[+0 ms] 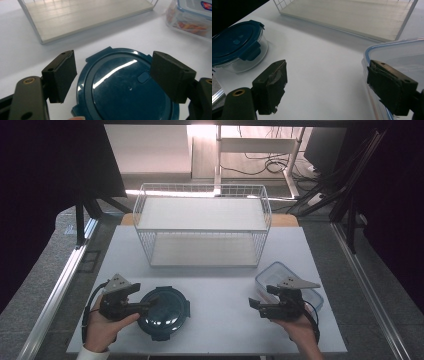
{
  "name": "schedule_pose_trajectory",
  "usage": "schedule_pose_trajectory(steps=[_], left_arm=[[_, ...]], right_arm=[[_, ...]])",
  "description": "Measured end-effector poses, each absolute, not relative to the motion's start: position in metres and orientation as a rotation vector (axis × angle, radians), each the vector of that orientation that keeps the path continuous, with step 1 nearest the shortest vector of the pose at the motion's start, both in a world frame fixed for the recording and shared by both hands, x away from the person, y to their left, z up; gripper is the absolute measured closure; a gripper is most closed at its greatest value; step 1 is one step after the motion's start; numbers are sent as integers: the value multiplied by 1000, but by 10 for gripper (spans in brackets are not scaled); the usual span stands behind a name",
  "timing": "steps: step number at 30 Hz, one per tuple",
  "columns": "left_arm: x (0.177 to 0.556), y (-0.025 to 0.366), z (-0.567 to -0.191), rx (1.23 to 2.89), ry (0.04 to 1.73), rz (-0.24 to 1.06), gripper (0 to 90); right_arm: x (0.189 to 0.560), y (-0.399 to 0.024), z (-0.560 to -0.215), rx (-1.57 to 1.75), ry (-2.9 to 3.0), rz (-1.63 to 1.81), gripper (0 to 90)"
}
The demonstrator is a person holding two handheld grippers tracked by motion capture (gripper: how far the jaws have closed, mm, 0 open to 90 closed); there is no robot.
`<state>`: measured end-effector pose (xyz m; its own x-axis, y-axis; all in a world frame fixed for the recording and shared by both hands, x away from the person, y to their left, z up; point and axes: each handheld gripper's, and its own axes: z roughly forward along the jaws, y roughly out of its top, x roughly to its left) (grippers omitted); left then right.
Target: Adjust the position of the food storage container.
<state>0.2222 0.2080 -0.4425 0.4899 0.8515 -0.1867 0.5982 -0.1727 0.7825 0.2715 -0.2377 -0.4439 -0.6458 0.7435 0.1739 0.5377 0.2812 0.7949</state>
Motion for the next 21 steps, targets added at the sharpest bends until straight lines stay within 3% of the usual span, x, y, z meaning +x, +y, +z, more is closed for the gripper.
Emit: schedule_pose_trajectory(steps=[12,21], left_arm=[[218,209,-447,1886,1240,344,201],[212,215,-449,1860,1295,336,256]], right_arm=[[273,-237,-441,1182,2332,1263,212],[279,-232,-433,1156,2337,1282,230]])
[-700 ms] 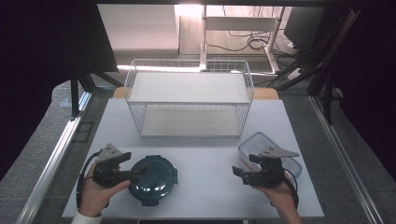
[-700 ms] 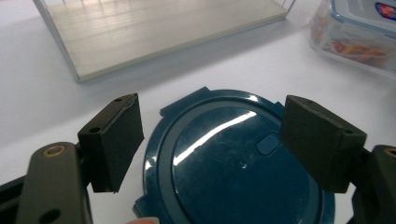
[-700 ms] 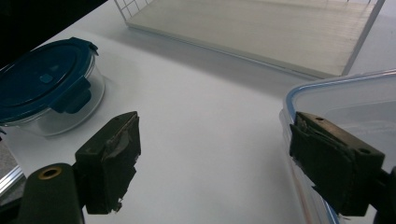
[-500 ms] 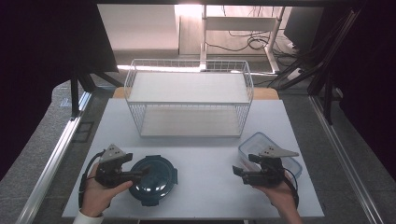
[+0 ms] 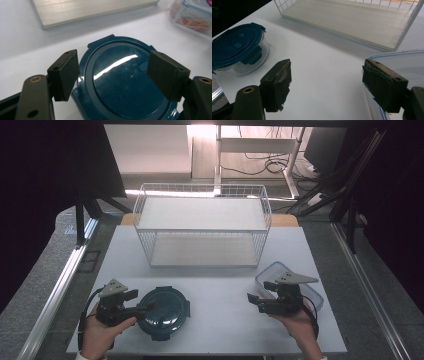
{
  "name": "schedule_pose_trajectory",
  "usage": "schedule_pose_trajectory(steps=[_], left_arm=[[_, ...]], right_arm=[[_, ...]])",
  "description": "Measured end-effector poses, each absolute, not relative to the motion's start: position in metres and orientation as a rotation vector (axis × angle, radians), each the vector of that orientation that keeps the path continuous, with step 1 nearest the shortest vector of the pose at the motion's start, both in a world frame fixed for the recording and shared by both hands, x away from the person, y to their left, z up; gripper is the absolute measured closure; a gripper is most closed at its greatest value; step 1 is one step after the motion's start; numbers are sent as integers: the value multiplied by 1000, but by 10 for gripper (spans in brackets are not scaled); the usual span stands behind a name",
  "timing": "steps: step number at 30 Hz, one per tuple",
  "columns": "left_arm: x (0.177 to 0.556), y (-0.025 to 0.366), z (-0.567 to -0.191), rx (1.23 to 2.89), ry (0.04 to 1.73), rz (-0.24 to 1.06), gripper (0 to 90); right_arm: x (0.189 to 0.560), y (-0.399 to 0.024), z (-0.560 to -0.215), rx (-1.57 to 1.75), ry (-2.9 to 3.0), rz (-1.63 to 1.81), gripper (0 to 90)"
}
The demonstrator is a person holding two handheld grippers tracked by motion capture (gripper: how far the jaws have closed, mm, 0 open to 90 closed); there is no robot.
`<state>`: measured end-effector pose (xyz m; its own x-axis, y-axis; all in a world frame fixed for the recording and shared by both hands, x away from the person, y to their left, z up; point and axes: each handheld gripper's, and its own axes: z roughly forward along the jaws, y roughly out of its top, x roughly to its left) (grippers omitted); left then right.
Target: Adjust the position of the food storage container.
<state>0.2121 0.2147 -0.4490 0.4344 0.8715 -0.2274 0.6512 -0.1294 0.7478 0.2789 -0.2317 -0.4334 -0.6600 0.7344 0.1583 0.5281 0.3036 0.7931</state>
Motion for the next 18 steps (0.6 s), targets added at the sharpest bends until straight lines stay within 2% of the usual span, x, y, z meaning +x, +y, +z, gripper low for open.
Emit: schedule_pose_trajectory(steps=[6,14,18], left_arm=[[213,217,-450,1866,1332,353,271],[212,229,-444,1830,1363,362,234],[210,235,-441,1827,1367,369,220]], right_arm=[[282,-231,-436,1156,2349,1277,232],[282,-231,-429,1161,2358,1263,247],[288,-236,-418,1158,2359,1238,303]])
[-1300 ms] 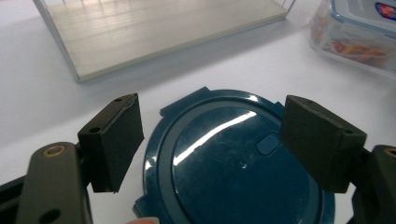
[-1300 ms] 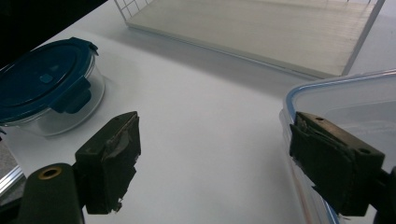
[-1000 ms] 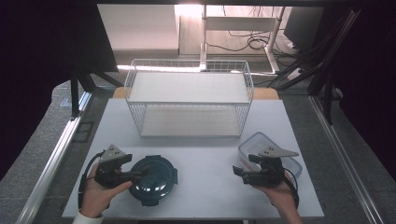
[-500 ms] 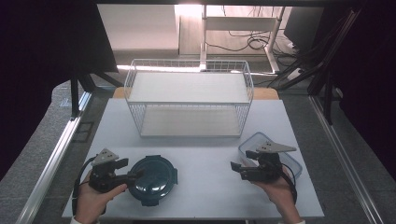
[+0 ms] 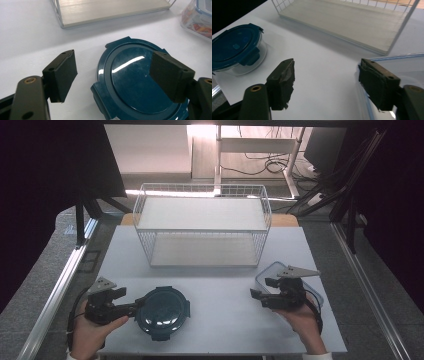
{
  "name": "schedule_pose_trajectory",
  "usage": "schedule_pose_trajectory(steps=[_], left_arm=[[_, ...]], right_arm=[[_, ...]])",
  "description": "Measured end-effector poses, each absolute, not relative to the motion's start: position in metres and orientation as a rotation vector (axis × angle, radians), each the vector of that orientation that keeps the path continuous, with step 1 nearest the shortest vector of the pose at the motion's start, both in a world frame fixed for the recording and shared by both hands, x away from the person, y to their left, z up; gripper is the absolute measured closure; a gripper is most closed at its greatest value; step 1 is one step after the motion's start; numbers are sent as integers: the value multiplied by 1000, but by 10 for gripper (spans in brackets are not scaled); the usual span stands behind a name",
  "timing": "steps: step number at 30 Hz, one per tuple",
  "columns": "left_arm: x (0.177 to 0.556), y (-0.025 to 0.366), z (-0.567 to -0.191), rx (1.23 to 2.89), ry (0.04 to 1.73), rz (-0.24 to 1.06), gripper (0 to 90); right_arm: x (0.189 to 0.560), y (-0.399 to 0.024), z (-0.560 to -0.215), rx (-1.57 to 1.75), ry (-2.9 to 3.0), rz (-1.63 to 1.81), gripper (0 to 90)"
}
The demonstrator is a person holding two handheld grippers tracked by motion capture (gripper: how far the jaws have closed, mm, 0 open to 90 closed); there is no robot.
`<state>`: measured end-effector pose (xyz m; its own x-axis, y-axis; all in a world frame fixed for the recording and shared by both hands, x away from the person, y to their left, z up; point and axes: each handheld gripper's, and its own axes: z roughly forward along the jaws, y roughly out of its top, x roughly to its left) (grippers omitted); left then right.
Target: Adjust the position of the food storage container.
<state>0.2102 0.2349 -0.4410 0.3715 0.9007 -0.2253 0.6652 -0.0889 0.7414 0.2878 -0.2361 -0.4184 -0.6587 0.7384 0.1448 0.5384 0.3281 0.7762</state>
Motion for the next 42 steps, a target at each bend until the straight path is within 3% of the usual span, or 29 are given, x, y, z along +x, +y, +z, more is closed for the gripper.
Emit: schedule_pose_trajectory(steps=[16,21,23,35,42], left_arm=[[212,230,-445,1885,1342,377,235],[212,229,-448,1899,1353,380,233],[211,230,-449,1898,1361,383,231],[211,232,-449,1906,1383,438,243],[212,232,-449,1916,1388,453,243]], right_arm=[[328,-284,-394,1308,2299,1090,398],[347,-293,-393,1334,2302,1007,477],[363,-300,-395,1373,2303,964,547],[405,-318,-407,1484,2311,825,698],[421,-325,-413,1489,2381,736,862]])
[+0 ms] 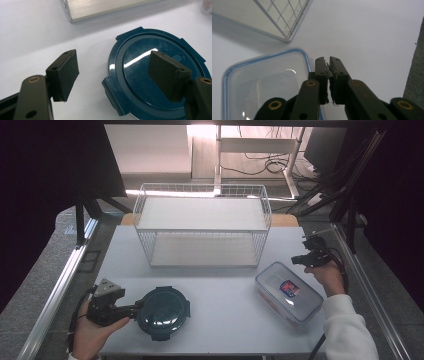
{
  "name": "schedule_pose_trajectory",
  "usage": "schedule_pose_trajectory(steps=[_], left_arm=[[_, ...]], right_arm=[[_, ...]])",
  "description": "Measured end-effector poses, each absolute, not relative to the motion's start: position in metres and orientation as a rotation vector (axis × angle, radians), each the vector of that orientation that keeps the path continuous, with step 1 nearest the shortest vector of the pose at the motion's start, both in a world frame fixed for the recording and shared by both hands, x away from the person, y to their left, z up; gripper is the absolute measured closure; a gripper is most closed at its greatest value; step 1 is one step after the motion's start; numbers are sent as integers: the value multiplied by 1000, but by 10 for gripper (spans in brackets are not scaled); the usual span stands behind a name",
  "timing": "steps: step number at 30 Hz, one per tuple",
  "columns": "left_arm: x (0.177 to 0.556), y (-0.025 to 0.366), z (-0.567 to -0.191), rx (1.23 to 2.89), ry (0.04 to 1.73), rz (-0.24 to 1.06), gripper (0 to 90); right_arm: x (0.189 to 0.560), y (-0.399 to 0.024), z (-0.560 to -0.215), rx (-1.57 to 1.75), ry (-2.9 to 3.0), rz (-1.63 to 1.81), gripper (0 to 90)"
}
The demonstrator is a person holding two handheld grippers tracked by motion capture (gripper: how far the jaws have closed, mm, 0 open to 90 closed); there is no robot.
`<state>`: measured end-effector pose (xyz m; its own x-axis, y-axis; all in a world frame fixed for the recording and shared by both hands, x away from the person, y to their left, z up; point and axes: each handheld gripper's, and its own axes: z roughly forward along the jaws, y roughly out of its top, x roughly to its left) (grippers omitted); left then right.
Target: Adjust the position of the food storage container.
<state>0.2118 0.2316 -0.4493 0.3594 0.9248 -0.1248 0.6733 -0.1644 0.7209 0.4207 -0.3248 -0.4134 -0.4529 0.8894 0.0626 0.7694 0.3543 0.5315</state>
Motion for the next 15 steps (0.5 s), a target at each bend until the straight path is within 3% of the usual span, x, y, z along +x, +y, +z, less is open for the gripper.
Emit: schedule_pose_trajectory(steps=[15], left_arm=[[213,232,-452,1923,1389,438,246]], right_arm=[[433,-316,-438,1420,2488,575,892]])
